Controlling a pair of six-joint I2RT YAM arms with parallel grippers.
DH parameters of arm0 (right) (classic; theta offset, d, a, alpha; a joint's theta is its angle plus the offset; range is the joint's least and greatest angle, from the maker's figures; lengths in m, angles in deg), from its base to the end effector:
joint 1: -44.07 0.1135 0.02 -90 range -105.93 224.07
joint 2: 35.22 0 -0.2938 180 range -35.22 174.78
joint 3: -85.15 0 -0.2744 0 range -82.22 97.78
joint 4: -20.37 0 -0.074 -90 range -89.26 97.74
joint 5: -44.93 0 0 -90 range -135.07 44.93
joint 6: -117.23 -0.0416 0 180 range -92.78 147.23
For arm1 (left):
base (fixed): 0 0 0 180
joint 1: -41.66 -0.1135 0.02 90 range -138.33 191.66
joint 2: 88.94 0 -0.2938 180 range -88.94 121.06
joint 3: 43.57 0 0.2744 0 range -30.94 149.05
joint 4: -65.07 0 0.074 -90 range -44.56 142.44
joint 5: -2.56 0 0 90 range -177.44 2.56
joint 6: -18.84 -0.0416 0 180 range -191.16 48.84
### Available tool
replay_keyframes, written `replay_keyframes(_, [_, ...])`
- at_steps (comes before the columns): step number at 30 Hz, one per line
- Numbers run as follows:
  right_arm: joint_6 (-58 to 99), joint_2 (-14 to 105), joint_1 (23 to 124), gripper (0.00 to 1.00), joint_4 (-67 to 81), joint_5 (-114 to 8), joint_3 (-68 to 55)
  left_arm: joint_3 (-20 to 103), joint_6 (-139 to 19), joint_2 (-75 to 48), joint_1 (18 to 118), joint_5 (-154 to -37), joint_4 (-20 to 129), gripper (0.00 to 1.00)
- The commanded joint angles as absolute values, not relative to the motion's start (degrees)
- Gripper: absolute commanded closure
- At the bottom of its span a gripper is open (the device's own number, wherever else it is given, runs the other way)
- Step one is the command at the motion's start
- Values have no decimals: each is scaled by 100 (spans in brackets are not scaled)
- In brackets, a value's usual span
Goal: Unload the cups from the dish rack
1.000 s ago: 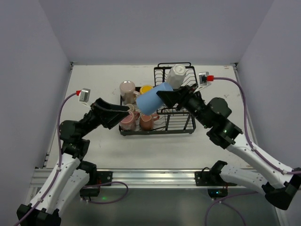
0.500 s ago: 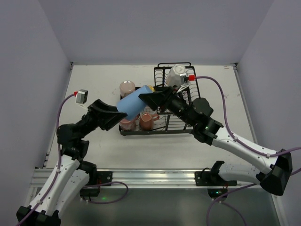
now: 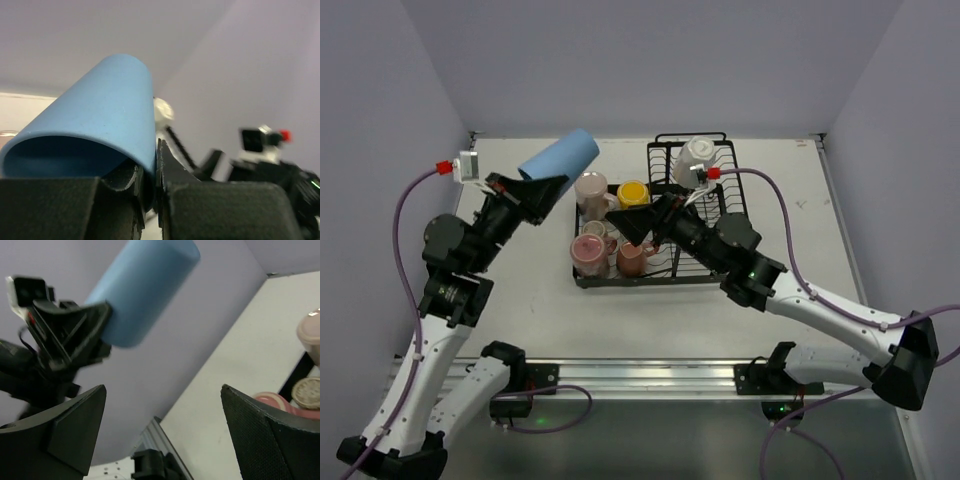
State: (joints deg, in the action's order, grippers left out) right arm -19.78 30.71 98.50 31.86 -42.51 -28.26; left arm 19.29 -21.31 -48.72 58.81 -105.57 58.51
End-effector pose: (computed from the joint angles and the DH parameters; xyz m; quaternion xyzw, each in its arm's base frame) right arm 0.1688 0.2328 0.4092 -0.0233 0.6280 0.5932 0.5033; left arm 0.1472 -0.0590 0.4403 -0.0463 0.6052 -0.5145 0.6057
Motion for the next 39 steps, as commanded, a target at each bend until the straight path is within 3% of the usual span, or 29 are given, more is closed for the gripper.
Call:
replay_keyframes(1, [-1330, 2570, 9874, 1, 2350, -3814, -2912, 3438, -3994, -4089, 5845, -8458, 3455, 100])
replay_keyframes(7, [-513, 1937, 9874, 1, 680, -3865, -2782, 4982, -5305, -1989, 5600, -7180, 1415, 100])
replay_keyframes(14, [-55, 1524, 9900, 1, -1166, -4050, -2263, 5105, -5841, 25, 4756, -7945, 868, 100])
replay_keyframes(28, [297, 1303, 9917, 1, -1528, -3928, -2439, 6063, -5912, 1810, 4536, -7505, 129, 100])
replay_keyframes(32, [341, 1330, 9917, 1, -1555, -3761, -2316, 6230, -5938, 1995, 4510, -7426, 59, 82])
replay_keyframes(39, [455, 1479, 9917, 1, -1643, -3585, -1841, 6389, -5973, 2127, 4334, -7566, 6, 71])
